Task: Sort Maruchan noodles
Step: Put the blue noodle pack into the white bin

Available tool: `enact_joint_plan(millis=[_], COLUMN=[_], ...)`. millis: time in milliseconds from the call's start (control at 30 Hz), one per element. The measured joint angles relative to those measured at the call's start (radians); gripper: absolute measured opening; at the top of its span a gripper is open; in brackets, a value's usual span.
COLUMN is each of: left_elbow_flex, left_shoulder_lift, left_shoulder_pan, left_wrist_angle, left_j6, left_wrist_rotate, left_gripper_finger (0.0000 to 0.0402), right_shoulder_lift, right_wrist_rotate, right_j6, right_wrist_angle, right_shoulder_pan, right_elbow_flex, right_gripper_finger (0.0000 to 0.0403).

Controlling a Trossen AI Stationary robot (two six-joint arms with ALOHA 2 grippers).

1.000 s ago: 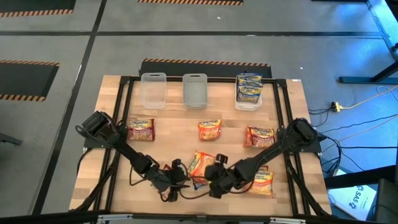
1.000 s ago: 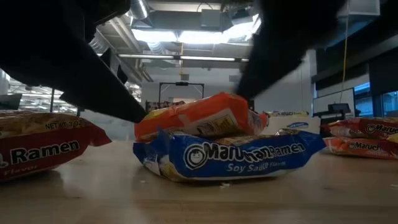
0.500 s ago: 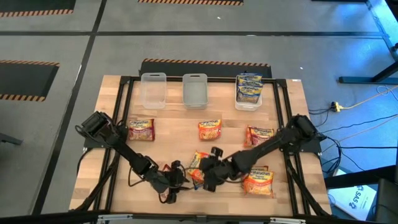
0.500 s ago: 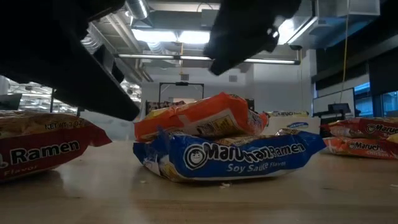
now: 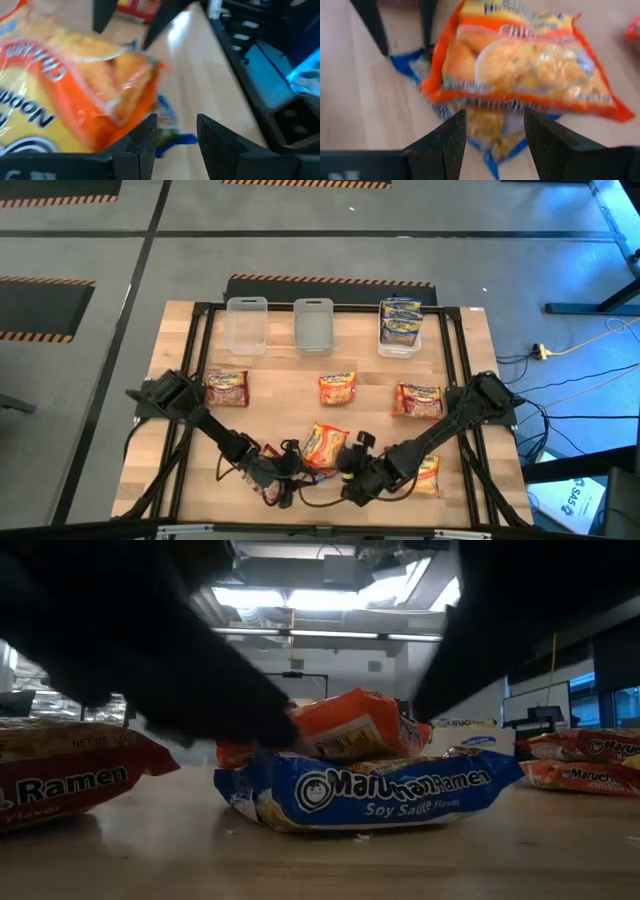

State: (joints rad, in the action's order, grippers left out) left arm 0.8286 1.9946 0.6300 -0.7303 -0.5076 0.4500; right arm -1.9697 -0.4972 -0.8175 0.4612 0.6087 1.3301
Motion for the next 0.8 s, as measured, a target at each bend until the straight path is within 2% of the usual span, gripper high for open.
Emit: enact_joint_plan(millis=[233, 467, 633, 800], left_elbow_flex=[0.040, 0.063, 0.063, 0.063], left_shoulder_lift=[0.075, 0.098, 0.099, 0.076], left_shoulder_pan=[-0.015, -0.003, 0.005, 0.018], left_wrist_angle=[-0.013, -0.008, -0.018, 0.009], left_j6=[-0.057, -0.060, -0.061, -0.011], left_wrist_rotate=[-0.023, -0.038, -0.067, -0.190], left_gripper_finger=[0.0132, 0.0132, 0.0132, 0.0132], right_shoulder_lift=[-0.016, -0.023, -0.051, 0.010], right_wrist_rotate=[-0.009, -0.090, -0.051, 0.032], right_j6=[0.065, 0.177, 0.262, 0.273], right_wrist_angle=[-0.071, -0.189, -0.247, -0.172], right_shoulder_pan=[-0.068, -0.160, -0.221, -0.209], right_elbow_flex=[-0.006, -0.004, -0.006, 0.023], right_gripper_finger=[0.0182, 0.0182, 0.0182, 0.0182])
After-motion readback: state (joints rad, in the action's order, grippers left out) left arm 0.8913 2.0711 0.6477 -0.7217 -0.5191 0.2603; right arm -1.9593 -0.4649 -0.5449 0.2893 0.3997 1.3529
